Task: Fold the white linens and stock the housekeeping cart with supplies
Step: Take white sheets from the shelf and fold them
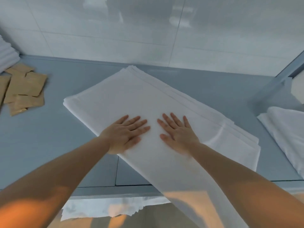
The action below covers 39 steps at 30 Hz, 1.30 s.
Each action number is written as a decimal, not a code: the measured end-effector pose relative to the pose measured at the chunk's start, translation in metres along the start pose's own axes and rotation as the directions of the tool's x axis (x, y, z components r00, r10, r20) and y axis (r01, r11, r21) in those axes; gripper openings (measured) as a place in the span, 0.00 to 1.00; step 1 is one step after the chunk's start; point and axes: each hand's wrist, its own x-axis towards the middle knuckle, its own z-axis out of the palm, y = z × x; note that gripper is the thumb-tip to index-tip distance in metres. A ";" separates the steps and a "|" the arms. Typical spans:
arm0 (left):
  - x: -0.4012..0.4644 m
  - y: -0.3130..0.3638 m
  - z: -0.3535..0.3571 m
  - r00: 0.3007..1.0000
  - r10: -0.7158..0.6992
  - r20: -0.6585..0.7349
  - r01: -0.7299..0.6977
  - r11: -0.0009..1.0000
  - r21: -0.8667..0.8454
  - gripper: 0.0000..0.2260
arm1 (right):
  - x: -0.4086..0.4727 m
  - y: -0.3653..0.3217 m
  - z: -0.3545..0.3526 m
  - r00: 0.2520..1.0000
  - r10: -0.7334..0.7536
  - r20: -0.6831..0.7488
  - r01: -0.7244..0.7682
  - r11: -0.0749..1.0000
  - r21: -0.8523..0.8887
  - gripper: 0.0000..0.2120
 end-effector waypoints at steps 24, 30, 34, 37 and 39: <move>0.002 0.086 0.011 0.765 -0.642 -0.060 0.613 0.753 -0.241 0.28 | -0.001 -0.074 0.002 0.947 0.320 -0.023 -0.314 0.939 0.139 0.30; 0.031 0.040 0.015 0.836 -0.534 -0.124 0.510 0.841 -0.180 0.28 | -0.025 0.019 0.000 0.949 0.315 -0.004 -0.314 0.948 0.051 0.26; 0.046 0.033 0.010 0.859 -0.486 -0.160 0.456 0.869 -0.191 0.25 | -0.050 0.064 -0.012 0.847 0.522 0.100 -0.519 0.853 -0.056 0.26; 0.049 0.034 0.002 0.840 -0.494 -0.225 0.457 0.867 -0.199 0.20 | -0.032 0.026 -0.025 0.859 0.512 -0.013 -0.512 0.859 -0.018 0.25; 0.047 0.046 -0.003 0.821 -0.521 -0.233 0.469 0.849 -0.244 0.19 | -0.023 -0.028 -0.025 0.910 0.400 -0.108 -0.386 0.913 0.129 0.25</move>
